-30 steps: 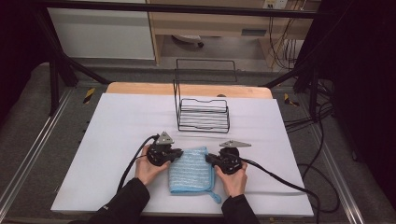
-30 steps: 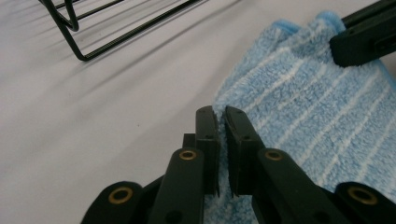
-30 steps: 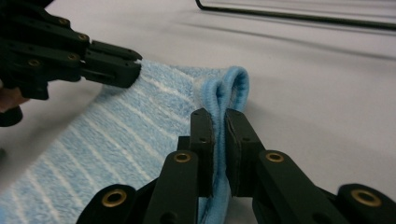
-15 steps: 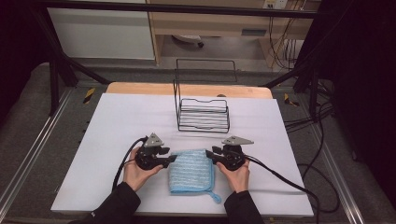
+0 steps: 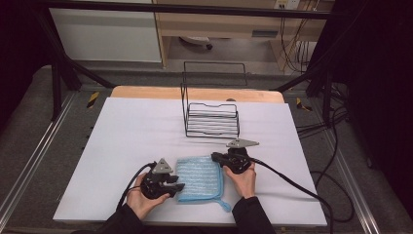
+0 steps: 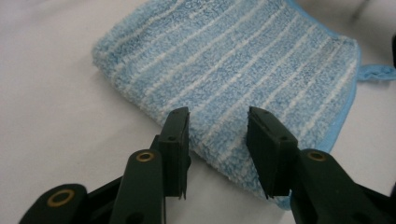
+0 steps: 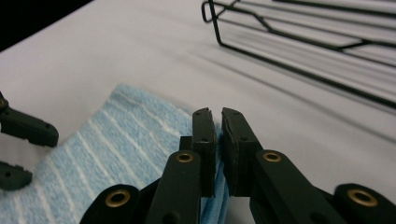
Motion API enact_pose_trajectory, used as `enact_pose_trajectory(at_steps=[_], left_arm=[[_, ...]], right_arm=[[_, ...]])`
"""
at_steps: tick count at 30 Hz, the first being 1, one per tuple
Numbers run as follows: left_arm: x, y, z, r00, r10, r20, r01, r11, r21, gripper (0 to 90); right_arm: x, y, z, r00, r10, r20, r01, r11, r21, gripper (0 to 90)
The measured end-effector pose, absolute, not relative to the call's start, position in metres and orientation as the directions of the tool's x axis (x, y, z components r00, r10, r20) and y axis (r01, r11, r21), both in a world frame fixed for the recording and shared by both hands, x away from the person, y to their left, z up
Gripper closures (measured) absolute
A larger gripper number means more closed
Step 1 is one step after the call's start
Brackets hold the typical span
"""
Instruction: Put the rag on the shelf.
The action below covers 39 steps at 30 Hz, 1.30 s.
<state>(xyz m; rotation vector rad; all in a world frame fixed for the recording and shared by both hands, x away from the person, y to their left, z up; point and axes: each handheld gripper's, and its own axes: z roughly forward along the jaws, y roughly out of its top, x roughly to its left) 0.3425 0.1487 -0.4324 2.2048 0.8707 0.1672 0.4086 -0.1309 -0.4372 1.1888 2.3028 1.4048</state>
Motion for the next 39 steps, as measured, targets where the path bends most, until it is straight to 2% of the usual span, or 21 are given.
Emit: enact_pose_trajectory(at_steps=[3, 9, 14, 17, 21, 24, 32, 39], left_arm=[[0.341, 0.149, -0.434, 0.757, 0.637, -0.145, 0.54, -0.485, 0.688, 58.9], [0.339, 0.147, -0.437, 0.758, 0.637, -0.141, 0.542, -0.495, 0.68, 58.8], [0.337, 0.145, -0.439, 0.752, 0.643, -0.145, 0.553, -0.496, 0.67, 60.1], [0.335, 0.143, -0.439, 0.75, 0.646, -0.144, 0.556, -0.498, 0.665, 62.7], [0.333, 0.143, -0.44, 0.748, 0.646, -0.156, 0.568, -0.5, 0.654, 67.8], [0.332, 0.141, -0.442, 0.741, 0.651, -0.165, 0.578, -0.491, 0.652, 72.3], [0.327, 0.137, -0.445, 0.718, 0.676, -0.164, 0.589, -0.466, 0.66, 79.1], [0.328, 0.135, -0.443, 0.711, 0.683, -0.167, 0.601, -0.468, 0.648, 87.0]], right_arm=[[0.415, -0.127, -0.435, -0.646, 0.724, 0.24, 0.532, 0.202, 0.822, 84.6], [0.427, -0.124, -0.451, -0.614, 0.758, 0.219, 0.581, 0.246, 0.776, 81.7], [0.417, -0.129, -0.435, -0.629, 0.753, 0.192, 0.539, 0.244, 0.806, 59.1], [0.404, -0.138, -0.42, -0.651, 0.741, 0.161, 0.522, 0.284, 0.805, 51.8], [0.38, -0.146, -0.416, -0.678, 0.713, 0.179, 0.53, 0.305, 0.792, 51.0], [0.352, -0.156, -0.434, -0.681, 0.703, 0.207, 0.568, 0.329, 0.754, 51.2], [0.328, -0.156, -0.449, -0.7, 0.679, 0.22, 0.579, 0.359, 0.732, 52.7], [0.321, -0.153, -0.455, -0.705, 0.667, 0.24, 0.599, 0.379, 0.706, 64.4]])
